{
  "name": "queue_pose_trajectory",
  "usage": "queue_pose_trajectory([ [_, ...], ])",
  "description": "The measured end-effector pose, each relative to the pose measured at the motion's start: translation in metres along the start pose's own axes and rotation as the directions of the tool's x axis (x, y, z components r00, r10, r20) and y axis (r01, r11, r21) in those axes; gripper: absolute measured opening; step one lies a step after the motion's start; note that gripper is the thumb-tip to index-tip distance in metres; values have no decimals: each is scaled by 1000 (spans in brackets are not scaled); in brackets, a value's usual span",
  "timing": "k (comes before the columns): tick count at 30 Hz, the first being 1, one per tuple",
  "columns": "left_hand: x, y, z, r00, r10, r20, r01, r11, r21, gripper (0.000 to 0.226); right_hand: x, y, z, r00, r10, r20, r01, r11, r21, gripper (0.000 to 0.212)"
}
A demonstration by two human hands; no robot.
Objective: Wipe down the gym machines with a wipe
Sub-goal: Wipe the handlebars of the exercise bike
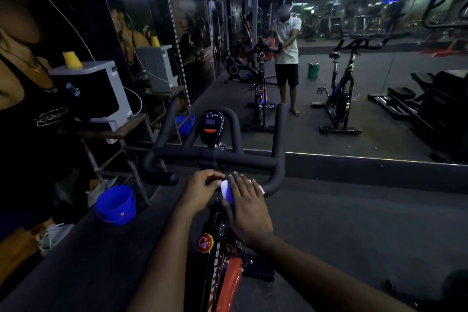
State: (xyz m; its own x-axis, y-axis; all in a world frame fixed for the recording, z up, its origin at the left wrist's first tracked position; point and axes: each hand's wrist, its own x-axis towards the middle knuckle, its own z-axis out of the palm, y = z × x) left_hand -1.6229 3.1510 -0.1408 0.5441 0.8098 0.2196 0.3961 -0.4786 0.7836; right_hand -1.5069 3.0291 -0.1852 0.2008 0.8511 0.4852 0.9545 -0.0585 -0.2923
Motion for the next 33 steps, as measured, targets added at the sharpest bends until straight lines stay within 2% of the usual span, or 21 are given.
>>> queue_pose_trajectory([
  [2, -2, -1, 2, 1000, -9, -20, 9, 1000, -17, 21, -4, 12, 0, 999, -32, 12, 32, 998, -55, 61],
  [5, 2, 0, 3, 999, -26, -30, 26, 1000, -6, 21, -9, 27, -1, 980, 182, -74, -190, 976, -106, 64],
  [7, 5, 2, 2, 999, -38, -19, 38, 999, 11, 20, -7, 17, 1, 956, 281, -83, -285, 957, -47, 68],
  [8, 6, 3, 2, 999, -41, -12, 42, 999, 24, 20, -5, 8, 2, 965, 254, -59, -256, 967, -16, 68],
  [11, 6, 7, 1, 999, -38, -7, 39, 998, 59, 19, -13, -10, 5, 999, 33, -3, -33, 999, 4, 66],
  [12, 5, 8, 2, 999, -39, -16, 40, 997, 66, 18, -17, -7, 5, 1000, 21, 2, -21, 1000, 0, 65],
  [13, 4, 8, 3, 998, -44, -35, 47, 996, 77, 18, -20, 0, 5, 998, 55, -7, -55, 998, -11, 66],
  [15, 3, 10, 6, 996, -37, -83, 45, 994, 98, 18, -18, 16, 6, 973, 216, -76, -218, 975, -30, 69],
  [18, 3, 14, 7, 993, -47, -109, 61, 990, 129, 17, 3, 23, 4, 886, 454, -89, -449, 891, 72, 83],
  [20, 3, 17, 9, 992, -57, -110, 72, 988, 139, 15, 5, 11, 3, 904, 423, -60, -420, 906, 58, 85],
  [23, 2, 20, 13, 994, -50, -100, 67, 982, 175, 13, -15, 12, 2, 973, 227, -47, -228, 974, -5, 76],
  [25, 1, 17, 17, 995, -31, -94, 49, 979, 195, 15, -11, 36, -1, 960, 268, -76, -270, 963, -11, 72],
  [28, 2, 16, 20, 997, 3, -80, 17, 969, 246, 20, 15, 59, -7, 890, 455, -30, -443, 878, 183, 65],
  [33, 4, 22, 22, 999, 30, -31, -18, 944, 329, 20, 6, 27, 2, 845, 529, -84, -469, 806, 361, 63],
])
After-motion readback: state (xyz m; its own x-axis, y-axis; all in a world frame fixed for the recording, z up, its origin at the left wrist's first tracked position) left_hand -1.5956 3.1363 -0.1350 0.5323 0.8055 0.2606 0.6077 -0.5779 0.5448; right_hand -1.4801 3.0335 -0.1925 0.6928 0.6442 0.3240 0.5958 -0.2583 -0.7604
